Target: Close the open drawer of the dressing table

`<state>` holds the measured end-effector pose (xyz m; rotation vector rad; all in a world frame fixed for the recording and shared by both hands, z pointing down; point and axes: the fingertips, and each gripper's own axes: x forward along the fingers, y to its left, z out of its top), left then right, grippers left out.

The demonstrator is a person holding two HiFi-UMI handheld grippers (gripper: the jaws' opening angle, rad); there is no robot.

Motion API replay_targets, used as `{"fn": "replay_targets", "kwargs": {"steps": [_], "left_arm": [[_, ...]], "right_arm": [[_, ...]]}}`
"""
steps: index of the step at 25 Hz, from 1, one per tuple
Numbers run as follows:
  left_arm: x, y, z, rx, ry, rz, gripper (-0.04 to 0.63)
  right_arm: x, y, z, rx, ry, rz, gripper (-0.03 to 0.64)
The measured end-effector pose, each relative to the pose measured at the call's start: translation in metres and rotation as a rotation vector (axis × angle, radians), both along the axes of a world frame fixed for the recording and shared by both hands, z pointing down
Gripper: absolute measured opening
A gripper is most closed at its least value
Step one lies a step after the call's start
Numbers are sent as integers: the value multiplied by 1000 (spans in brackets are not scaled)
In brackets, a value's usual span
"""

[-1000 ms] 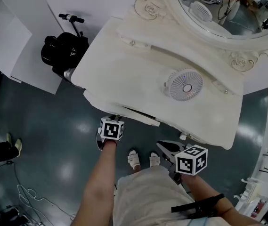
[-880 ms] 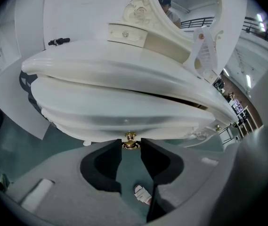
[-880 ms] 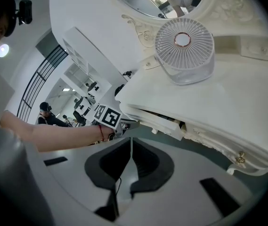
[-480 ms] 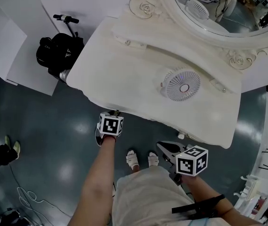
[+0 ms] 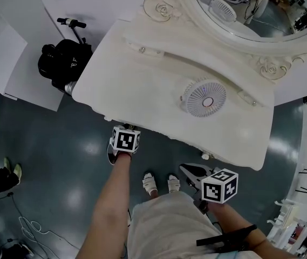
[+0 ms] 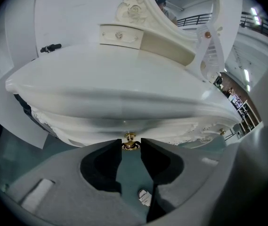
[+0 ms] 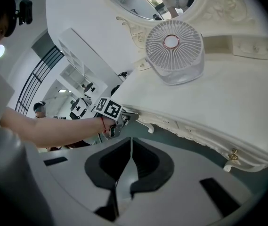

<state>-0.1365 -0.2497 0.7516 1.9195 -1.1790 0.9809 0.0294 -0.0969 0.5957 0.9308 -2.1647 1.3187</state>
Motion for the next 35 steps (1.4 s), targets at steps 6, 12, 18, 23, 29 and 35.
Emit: {"fn": "replay_targets", "kwargs": {"steps": [6,12,18,23,29,35], "left_arm": [[1,-3,0,5,-4,10,132],[2,2,-1,6,-20,30,132],[4,8,-7,9,-4,35,138],[6,12,-11,15,1,38,180],[7,18,-21,33,-3,47,202],[10,26,-40,55,2,28,202]], "right_arm": [[5,0,0,1,1,7,18],[5,2,-1,6,2,-1,18],[1,5,-5,18,-5,-10,18],[5,7,-9,27,-9,-6,18],[10,12,-14,37,-16,-5,18],[12,14,-25,57,-31,-8,18]]}}
